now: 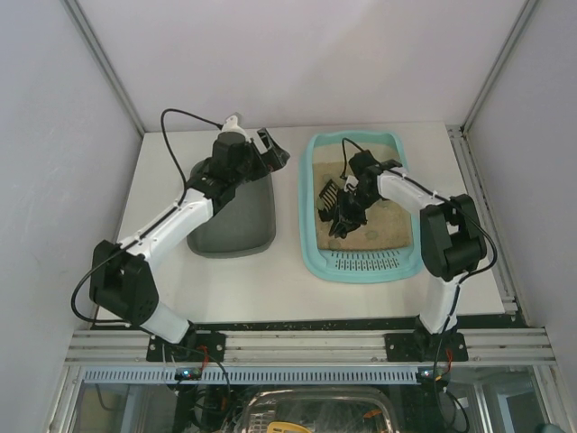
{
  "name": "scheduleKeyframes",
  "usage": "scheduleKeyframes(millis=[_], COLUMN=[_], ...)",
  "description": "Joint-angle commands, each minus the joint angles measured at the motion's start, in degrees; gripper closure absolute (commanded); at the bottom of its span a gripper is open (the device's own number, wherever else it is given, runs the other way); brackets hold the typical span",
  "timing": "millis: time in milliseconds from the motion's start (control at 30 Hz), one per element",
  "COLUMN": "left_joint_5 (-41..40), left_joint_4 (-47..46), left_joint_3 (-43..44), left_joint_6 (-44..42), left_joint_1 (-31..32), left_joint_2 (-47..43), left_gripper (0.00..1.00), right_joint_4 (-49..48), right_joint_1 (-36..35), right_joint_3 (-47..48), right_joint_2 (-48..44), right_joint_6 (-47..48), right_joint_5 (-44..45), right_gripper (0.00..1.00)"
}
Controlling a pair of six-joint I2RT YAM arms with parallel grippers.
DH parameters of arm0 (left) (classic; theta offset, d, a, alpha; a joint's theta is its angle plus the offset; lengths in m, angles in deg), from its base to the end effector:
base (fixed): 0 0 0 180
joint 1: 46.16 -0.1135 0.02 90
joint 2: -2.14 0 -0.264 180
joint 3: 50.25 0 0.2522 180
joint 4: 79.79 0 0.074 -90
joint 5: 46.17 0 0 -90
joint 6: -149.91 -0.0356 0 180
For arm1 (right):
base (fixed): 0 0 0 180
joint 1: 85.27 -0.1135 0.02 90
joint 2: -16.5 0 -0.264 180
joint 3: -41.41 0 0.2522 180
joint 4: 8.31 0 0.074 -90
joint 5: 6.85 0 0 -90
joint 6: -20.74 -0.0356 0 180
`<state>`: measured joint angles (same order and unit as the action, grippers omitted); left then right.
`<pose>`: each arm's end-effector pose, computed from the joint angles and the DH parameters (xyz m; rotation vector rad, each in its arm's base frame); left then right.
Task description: Clean the litter box
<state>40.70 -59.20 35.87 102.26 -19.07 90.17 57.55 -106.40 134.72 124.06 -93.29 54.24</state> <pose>0.3251 -0.1641 0.3270 -0.3074 2.0143 -0.7296 0.3316 0.1466 0.1995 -0.0090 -2.9965 -0.8126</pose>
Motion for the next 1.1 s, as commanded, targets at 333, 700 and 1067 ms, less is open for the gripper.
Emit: scheduleKeyframes(millis=[333, 700, 1067], left_joint_5=[1.5, 2.6, 0.9], left_joint_4=[-3.1, -1.7, -0.9], left_joint_3=[-9.9, -18.0, -22.8], left_joint_6=[-11.5, -16.3, -21.8], left_joint_1=[-3.2, -7.1, -7.9], left_joint_2=[-11.2, -18.9, -23.4], left_gripper=[0.00, 0.00, 0.00], right_joint_4=[-24.8, -57.4, -90.9], right_joint_1=[12.5, 17.0, 17.5], right_joint_3=[-18.2, -36.2, -52.7], right_joint_2=[-15.6, -23.8, -31.7], right_joint_6=[-10.4, -25.3, -34.4], right_joint_5=[-19.2, -32.8, -35.3], right_gripper=[1.00, 1.00, 1.00])
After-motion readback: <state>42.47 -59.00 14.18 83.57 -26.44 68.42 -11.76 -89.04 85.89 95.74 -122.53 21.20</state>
